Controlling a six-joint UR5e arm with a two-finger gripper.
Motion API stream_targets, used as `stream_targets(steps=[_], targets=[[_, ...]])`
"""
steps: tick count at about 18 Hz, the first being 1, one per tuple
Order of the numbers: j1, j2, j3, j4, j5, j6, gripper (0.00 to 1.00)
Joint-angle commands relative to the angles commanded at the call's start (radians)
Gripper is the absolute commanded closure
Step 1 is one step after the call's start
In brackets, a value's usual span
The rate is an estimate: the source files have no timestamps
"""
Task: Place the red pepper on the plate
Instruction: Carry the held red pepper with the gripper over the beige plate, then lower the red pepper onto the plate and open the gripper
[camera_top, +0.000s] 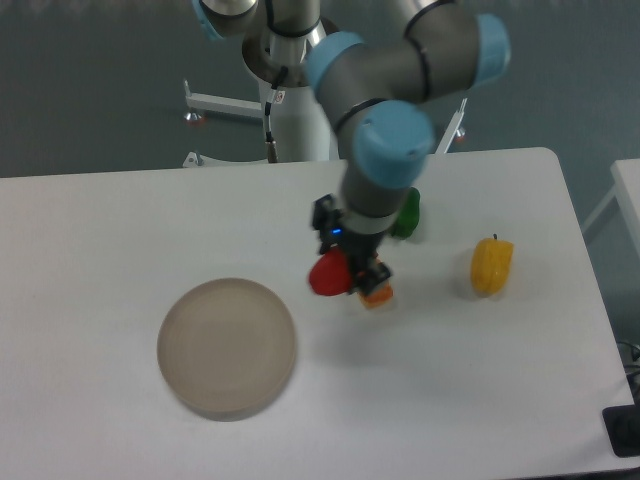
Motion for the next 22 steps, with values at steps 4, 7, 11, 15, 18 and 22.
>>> stream_targets(steps=[4, 7, 11, 15, 18, 22], targets=[[-0.07, -0.041, -0.011, 0.047, -0.002, -0.126, 0.8], [-0.114, -0.08, -0.009, 0.09, -0.002, -0.201, 0.79], [-0.13, -0.126, -0.011, 0.132, 0.0, -0.215, 0.74], [-0.141, -0.17, -0.014, 0.173, 0.002, -0.213, 0.47], [-0.144, -0.186, -0.012, 0.206, 0.008, -0.213, 0.0], [-0.143, -0.175, -0.003, 0.204, 0.009, -0.213, 0.0]])
